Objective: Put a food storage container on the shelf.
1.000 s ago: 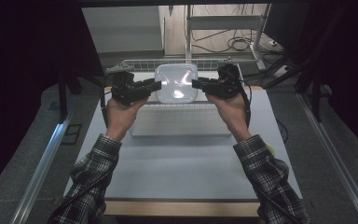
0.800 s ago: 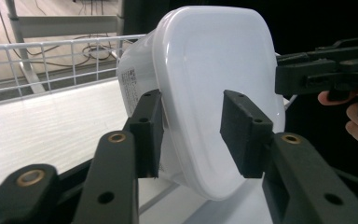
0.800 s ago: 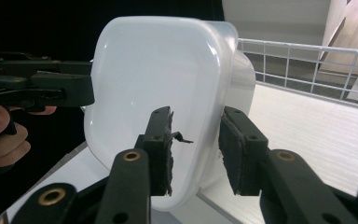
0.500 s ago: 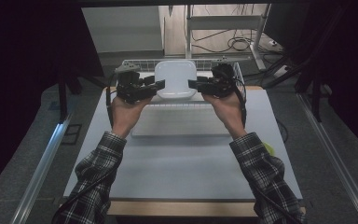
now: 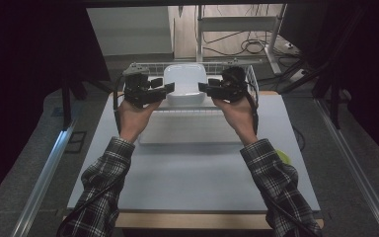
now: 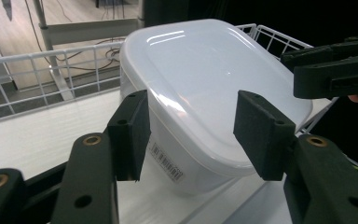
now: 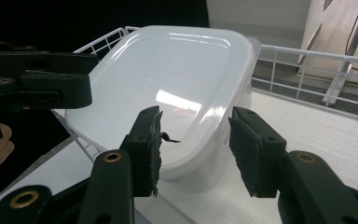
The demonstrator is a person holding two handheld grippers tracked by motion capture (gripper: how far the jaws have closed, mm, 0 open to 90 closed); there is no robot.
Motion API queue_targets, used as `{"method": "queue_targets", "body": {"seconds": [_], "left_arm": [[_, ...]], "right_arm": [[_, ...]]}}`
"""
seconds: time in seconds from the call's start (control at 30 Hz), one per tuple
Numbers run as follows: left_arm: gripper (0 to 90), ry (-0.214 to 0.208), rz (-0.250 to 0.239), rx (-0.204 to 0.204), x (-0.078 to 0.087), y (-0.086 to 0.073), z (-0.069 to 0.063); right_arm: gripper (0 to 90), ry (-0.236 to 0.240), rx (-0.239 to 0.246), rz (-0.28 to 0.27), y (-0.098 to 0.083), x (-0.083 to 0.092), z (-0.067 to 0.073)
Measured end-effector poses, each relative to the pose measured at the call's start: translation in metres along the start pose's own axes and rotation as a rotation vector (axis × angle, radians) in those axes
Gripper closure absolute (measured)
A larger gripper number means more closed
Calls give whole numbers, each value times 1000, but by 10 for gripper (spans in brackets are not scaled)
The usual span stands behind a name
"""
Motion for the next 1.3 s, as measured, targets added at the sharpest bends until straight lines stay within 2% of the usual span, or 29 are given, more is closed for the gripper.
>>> {"method": "queue_targets", "body": {"seconds": [0.27, 0.47, 0.57, 0.73, 0.83, 0.97, 1.13, 1.3], "left_arm": [[441, 70, 16, -21, -9, 4, 8], [422, 81, 11, -21, -11, 5, 9], [403, 93, 18, -39, -11, 5, 8], [313, 53, 0, -49, -7, 5, 3], [274, 27, -16, -51, -2, 4, -1], [212, -36, -1, -56, 5, -3, -9], [153, -57, -8, -72, 14, -11, -17], [98, -75, -8, -100, 23, -17, -27]], "right_arm": [[533, -22, -2, -23, 4, -4, -1], [505, -27, -22, -31, 6, -7, -4], [496, -33, -18, -31, 7, -8, -5], [448, -35, -11, -34, 7, -3, -4], [415, -14, -11, -43, 7, 2, -3], [374, 11, -3, -40, 1, 9, 1], [326, 36, 15, -46, -6, 21, 3], [264, 51, 36, -22, -21, 29, 4]]}}
Point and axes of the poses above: each handheld gripper's, and its own axes: x roughly backward along the jaws, y roughly out of its top, z roughly to its left, the point moved 9 cm from there along -x, roughly forward along the jaws, and after that the axes turned 14 degrees about -x, right-handed, at the moved point
